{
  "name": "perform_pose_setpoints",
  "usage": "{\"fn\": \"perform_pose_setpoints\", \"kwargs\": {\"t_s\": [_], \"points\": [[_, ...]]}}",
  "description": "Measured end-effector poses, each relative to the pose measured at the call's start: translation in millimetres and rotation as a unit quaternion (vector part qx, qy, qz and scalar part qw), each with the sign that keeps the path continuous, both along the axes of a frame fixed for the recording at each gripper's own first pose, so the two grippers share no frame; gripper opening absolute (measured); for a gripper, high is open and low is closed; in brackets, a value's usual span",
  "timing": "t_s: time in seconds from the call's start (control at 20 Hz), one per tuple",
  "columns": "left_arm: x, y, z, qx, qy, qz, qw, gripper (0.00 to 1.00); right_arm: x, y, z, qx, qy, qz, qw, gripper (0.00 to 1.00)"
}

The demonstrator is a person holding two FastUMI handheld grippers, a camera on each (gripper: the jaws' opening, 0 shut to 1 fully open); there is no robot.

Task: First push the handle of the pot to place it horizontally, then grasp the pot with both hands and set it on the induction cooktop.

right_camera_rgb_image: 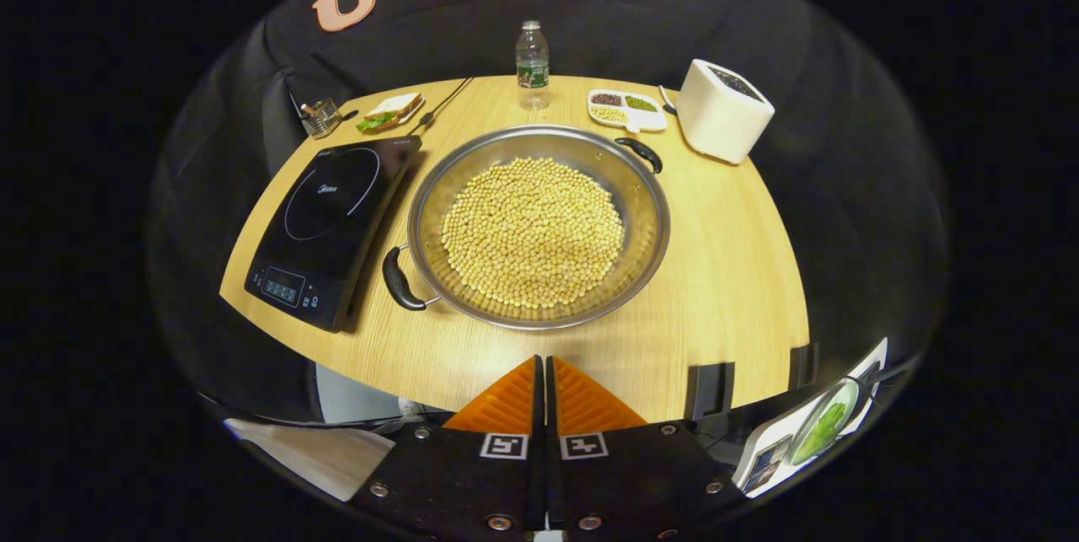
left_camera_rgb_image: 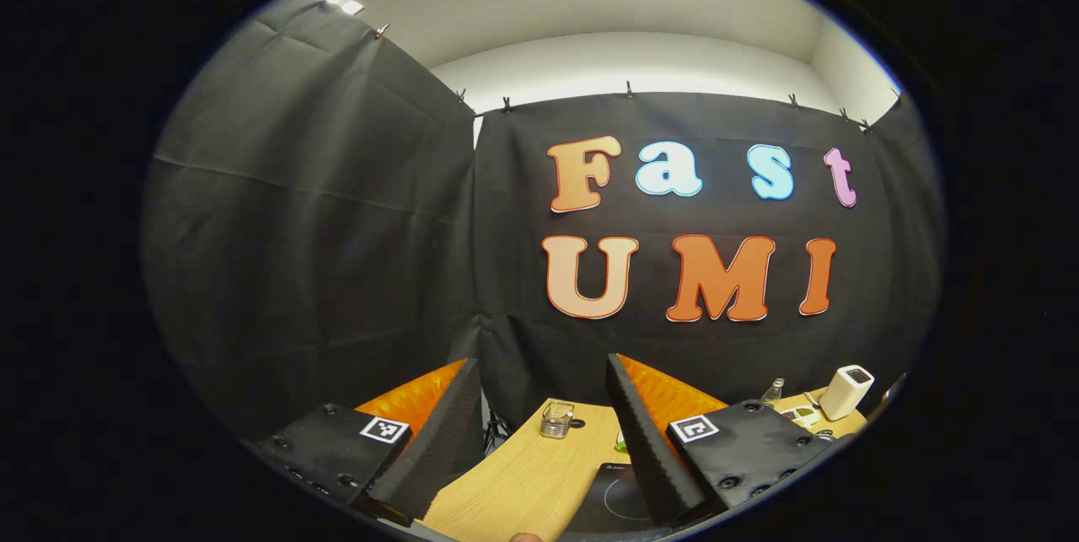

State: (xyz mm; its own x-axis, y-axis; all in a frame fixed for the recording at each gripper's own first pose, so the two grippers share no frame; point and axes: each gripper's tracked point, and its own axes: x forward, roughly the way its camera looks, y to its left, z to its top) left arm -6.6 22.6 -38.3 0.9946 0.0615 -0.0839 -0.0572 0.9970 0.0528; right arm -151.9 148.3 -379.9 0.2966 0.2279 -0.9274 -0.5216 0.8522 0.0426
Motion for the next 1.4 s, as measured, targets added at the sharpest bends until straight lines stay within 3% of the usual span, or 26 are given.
{"fn": "perform_pose_setpoints", "kwargs": {"t_s": [0.95, 1.4], "points": [[0.0, 40.8, -23.4, -0.002, 0.022, 0.041, 0.999, 0.97, -21.8, 81.6, -46.1, -0.016, 0.051, 0.101, 0.993, 0.00], [5.8, 56.2, -21.7, 0.004, 0.022, 0.062, 0.998, 0.97, -20.7, 107.5, -55.8, -0.018, 0.061, 0.120, 0.991, 0.00]]}}
